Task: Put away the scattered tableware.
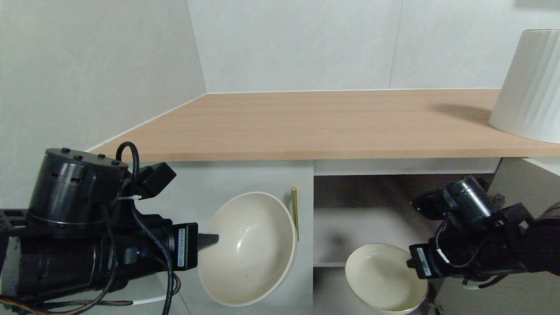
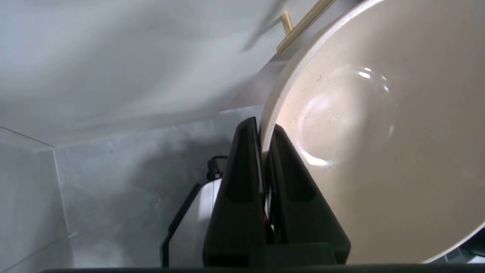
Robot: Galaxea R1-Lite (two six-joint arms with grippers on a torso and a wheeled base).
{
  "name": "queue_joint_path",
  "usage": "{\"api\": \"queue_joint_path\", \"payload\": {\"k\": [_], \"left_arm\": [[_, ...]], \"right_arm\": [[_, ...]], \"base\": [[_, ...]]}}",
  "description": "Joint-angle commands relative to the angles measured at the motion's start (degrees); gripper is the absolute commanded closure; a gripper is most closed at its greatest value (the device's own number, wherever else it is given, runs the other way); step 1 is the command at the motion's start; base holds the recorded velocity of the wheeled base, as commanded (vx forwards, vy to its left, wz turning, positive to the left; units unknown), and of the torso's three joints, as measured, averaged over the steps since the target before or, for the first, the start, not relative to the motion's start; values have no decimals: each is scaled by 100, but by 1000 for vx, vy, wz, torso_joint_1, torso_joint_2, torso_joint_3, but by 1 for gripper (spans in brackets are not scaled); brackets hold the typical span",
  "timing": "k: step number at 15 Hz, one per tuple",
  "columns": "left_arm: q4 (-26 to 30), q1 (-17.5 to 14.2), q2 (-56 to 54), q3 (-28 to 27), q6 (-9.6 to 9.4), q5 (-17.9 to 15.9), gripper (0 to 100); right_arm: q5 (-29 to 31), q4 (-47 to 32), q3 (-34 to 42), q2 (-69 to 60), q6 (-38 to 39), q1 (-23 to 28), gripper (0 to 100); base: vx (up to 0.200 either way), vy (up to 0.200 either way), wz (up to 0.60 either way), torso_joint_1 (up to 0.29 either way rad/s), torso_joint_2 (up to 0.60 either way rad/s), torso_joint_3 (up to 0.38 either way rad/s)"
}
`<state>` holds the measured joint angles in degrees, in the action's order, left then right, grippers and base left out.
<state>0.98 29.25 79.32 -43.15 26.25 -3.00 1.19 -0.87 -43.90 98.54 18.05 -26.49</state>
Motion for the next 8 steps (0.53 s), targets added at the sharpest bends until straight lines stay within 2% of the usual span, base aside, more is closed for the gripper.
{"api": "queue_joint_path", "payload": {"k": [1,5,8], "left_arm": [[-1,2,57,9,3,1,100],[-1,2,57,9,3,1,100],[-1,2,57,9,3,1,100]], "right_arm": [[12,922,154,1150,181,100,100],[135,2301,224,2117,515,320,100],[715,3277,259,2838,594,364,100]], "base": [[0,0,0,0,0,0],[0,0,0,0,0,0],[0,0,0,0,0,0]]}}
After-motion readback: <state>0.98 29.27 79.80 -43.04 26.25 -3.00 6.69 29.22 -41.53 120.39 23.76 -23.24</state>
